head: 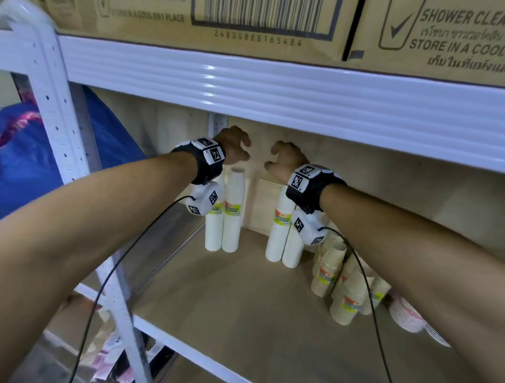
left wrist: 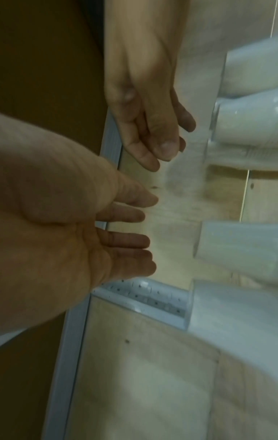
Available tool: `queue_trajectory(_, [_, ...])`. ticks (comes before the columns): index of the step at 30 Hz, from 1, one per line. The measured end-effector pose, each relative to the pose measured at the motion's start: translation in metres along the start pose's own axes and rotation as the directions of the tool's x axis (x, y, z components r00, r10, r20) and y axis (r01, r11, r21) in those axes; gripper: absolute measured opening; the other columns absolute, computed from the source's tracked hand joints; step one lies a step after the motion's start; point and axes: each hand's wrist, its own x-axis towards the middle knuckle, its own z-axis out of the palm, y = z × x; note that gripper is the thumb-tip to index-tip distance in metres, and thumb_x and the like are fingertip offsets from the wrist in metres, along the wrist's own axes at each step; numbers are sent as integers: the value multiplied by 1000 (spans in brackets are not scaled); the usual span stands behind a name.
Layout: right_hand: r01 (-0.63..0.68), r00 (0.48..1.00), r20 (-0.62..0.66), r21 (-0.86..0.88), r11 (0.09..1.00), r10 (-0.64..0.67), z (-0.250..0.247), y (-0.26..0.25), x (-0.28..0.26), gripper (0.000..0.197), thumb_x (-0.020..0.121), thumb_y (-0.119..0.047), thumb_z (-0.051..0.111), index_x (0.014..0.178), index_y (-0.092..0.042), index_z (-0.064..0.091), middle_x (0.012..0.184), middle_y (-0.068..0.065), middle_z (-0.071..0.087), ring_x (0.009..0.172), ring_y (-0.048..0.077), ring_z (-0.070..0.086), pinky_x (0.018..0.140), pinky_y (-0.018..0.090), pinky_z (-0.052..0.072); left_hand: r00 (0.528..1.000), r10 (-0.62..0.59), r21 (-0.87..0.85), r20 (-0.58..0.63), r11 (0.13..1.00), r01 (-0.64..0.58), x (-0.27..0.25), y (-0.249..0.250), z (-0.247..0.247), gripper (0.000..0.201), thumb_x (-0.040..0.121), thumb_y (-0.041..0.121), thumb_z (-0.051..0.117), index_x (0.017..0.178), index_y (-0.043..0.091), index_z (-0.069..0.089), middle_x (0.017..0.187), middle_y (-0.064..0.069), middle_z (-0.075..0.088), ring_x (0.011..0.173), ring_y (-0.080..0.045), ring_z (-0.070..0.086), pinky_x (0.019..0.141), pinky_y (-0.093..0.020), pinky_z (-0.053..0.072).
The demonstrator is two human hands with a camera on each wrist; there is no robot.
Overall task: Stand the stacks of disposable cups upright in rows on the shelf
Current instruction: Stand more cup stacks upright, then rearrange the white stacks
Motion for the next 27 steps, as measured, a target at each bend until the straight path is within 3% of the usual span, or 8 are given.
queue_trajectory(4, [50,998,30,24,998,-51,20,-21,4,51,88,-32,61,135,-15,48,139,9,47,123,27,52,97,31,45,997,-73,41,31,997,72,-9,-24,-3,44,89,28,69,130,16,57,139,-7,46,125,-24,48,95,-27,39])
queue_trajectory(9, [90,988,120,40,995,-95,45,-38,9,69,88,-34,64,147,-13,36,149,11,39,134,27,43,106,35,41,985,-132,79,110,989,123,-18,-45,8,58,91,33,65,143,18,44,152,-3,32,136,-22,38,106,-29,34])
queue_trajectory(16, [109,972,207,44,993,-115,69,-44,11,71,88,-30,65,149,-12,34,150,9,40,135,27,43,108,36,40,984,-121,101,133,989,108,-25,-52,18,56,93,28,62,145,17,44,150,-5,35,136,-23,37,105,-29,35])
queue_trajectory(21, [103,985,132,74,992,-112,75,-42,7,50,88,-23,63,134,-13,46,134,11,54,117,30,55,92,34,49,992,-87,66,89,994,81,-28,-58,19,41,91,20,65,131,20,58,143,-4,41,130,-23,43,91,-24,36])
queue_trajectory(24, [89,989,115,64,994,-96,68,-44,0,39,85,-22,64,120,-12,50,118,11,59,99,30,60,77,32,50,993,-78,39,91,996,75,-33,-57,20,39,89,20,66,127,21,60,141,-3,42,128,-22,44,90,-24,37])
queue_trajectory(27, [77,989,121,54,996,-83,63,-44,-7,36,83,-22,65,114,-10,51,112,11,60,93,30,60,74,33,51,993,-71,40,94,997,68,-37,-53,19,38,88,19,67,126,21,62,138,-4,44,126,-23,47,89,-25,40])
